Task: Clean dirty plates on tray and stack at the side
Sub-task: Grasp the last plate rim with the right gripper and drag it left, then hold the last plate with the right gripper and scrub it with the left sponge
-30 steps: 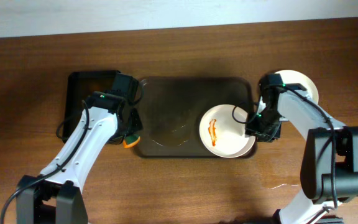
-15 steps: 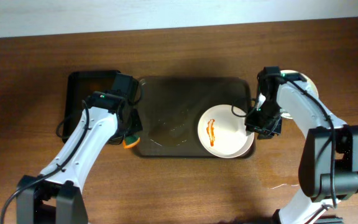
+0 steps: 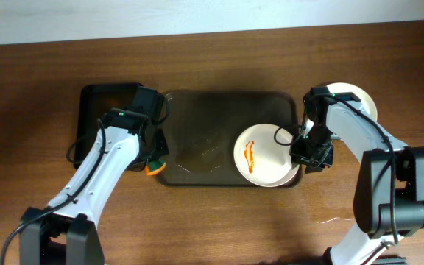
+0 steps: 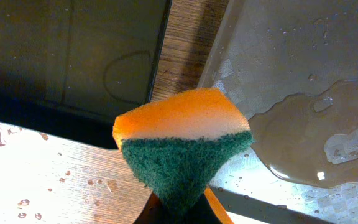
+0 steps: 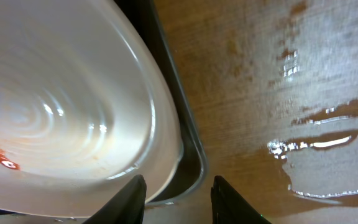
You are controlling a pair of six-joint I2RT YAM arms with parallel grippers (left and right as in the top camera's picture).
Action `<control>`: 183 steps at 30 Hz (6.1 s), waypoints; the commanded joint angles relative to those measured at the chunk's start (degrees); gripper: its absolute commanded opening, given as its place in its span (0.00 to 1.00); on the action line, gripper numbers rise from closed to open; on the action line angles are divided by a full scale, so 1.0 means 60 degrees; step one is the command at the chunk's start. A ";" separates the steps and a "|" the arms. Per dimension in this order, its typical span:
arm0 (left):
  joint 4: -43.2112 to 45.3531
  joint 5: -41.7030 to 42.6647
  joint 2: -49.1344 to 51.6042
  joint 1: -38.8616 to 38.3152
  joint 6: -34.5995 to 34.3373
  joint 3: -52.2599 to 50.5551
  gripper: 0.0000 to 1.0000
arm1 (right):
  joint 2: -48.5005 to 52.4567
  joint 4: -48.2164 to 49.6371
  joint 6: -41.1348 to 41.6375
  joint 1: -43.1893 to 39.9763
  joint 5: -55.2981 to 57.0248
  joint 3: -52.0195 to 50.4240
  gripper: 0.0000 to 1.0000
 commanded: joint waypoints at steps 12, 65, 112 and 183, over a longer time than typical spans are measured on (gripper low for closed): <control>-0.0011 0.0029 -0.0029 0.0033 0.0160 -0.0029 0.00 | 0.0015 0.1049 0.0091 0.0863 0.0120 -0.0463 0.35; 0.0029 0.0033 -0.0029 0.0033 0.0157 -0.0029 0.00 | 0.0780 0.1005 -0.1708 -0.1596 0.0313 -0.0663 0.04; 0.1341 0.2557 -0.0029 0.0004 0.0557 -0.0029 0.00 | 0.0820 0.2823 -0.1727 0.0951 -0.1002 -0.0441 0.04; -0.0412 -0.3442 0.5034 -0.1971 -0.0058 0.2787 0.00 | 0.0820 0.4543 -0.0659 0.2637 -0.0889 -0.0433 0.04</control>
